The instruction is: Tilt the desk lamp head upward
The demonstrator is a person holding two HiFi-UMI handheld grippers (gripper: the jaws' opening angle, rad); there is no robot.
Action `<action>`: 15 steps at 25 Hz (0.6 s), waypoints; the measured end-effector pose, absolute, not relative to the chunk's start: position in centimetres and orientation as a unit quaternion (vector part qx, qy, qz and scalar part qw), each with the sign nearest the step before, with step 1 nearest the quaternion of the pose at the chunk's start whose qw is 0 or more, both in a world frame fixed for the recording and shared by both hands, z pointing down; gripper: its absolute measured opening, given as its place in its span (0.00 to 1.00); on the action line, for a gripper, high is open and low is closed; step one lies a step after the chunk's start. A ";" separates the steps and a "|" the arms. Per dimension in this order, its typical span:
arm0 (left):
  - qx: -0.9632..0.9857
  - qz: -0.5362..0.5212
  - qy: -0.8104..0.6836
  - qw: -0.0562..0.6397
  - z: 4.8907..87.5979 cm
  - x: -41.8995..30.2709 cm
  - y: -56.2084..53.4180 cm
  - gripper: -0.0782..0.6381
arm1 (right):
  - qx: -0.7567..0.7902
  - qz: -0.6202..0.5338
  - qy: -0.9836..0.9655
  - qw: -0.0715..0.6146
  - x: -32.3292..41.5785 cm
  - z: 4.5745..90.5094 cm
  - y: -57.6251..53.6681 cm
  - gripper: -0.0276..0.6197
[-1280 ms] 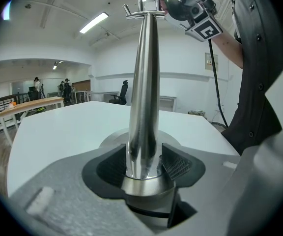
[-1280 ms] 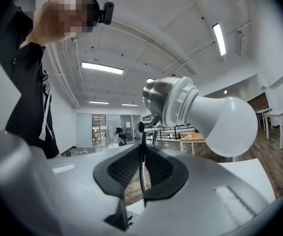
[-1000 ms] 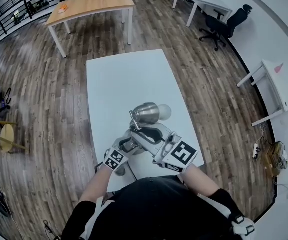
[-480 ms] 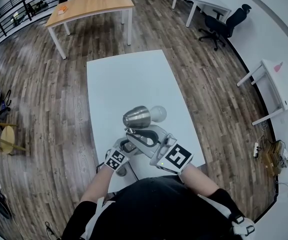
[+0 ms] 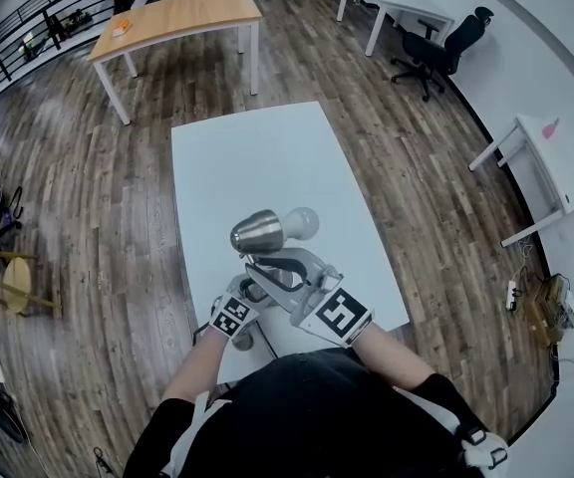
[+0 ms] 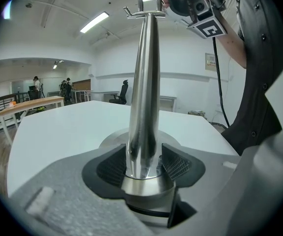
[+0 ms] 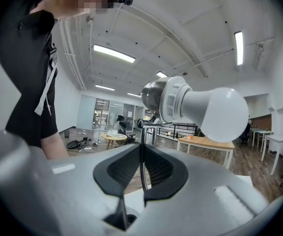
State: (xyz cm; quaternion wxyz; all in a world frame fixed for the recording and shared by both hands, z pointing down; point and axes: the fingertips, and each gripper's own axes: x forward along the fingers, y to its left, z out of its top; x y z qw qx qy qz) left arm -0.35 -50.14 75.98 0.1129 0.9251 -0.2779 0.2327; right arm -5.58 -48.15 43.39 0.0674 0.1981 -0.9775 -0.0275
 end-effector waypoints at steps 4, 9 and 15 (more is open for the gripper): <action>0.922 0.236 -0.279 0.129 76.2 -0.2 -50.2 0.44 | 0.232 -0.014 -0.971 0.056 -4.2 43.8 -48.6 0.20; 0.915 0.200 -0.317 0.150 73.6 -1.4 -51.2 0.44 | 0.263 0.002 -0.964 0.034 -1.4 44.1 -49.2 0.24; 0.923 0.135 -0.338 0.128 67.4 -3.4 -50.0 0.44 | 0.312 0.034 -0.949 -0.011 0.7 43.5 -49.0 0.23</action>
